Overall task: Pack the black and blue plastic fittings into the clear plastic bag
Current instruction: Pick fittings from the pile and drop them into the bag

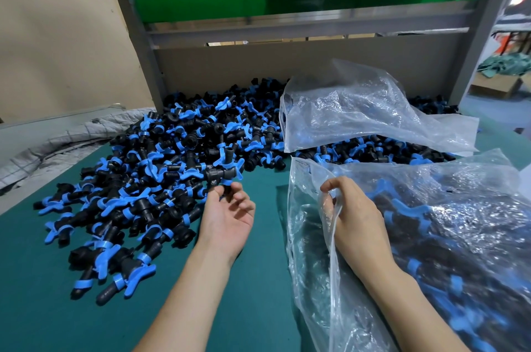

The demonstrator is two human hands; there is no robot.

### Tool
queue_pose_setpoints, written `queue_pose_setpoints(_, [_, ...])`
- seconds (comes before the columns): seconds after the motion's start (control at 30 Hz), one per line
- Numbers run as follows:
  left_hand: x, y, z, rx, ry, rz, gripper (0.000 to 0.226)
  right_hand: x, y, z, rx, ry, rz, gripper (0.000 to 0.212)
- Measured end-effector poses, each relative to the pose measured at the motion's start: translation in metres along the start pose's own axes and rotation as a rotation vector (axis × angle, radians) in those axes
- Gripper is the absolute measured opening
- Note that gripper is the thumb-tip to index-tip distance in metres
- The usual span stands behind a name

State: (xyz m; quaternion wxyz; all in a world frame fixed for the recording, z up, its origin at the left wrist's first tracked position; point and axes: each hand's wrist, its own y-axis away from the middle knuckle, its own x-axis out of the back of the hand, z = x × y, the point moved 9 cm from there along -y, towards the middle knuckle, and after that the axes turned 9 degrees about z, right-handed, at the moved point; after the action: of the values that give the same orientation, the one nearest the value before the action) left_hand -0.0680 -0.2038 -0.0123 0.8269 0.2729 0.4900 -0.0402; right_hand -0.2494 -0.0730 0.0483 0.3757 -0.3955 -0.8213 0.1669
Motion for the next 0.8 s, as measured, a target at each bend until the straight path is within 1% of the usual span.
queue_pose_setpoints(0.13, [0.001, -0.001, 0.000, -0.024, -0.056, 0.023, 0.018, 0.000, 0.001, 0.000, -0.003, 0.004, 0.000, 0.011])
queue_pose_setpoints(0.37, [0.006, -0.002, 0.009, -0.190, -0.205, 0.127, 0.019, -0.001, 0.001, 0.000, -0.012, 0.001, -0.004, 0.014])
queue_pose_setpoints(0.43, [0.006, -0.001, 0.009, -0.202, -0.218, 0.131, 0.019, -0.001, 0.001, 0.000, -0.013, 0.001, 0.001, 0.016])
queue_pose_setpoints(0.57, [0.005, -0.001, 0.009, -0.201, -0.234, 0.126, 0.020, 0.000, 0.001, -0.001, -0.004, 0.000, -0.002, 0.011])
queue_pose_setpoints(0.63, [0.003, 0.000, 0.010, -0.225, -0.275, 0.121, 0.016, 0.000, 0.001, -0.001, -0.002, 0.002, -0.002, 0.013])
queue_pose_setpoints(0.7, [0.002, 0.001, 0.013, -0.298, -0.347, 0.129, 0.011, 0.000, 0.001, -0.001, 0.000, 0.003, -0.001, 0.014])
queue_pose_setpoints(0.8, [-0.003, 0.005, 0.017, -0.456, -0.510, 0.133, 0.013, 0.000, 0.002, -0.001, -0.004, 0.007, -0.006, 0.013])
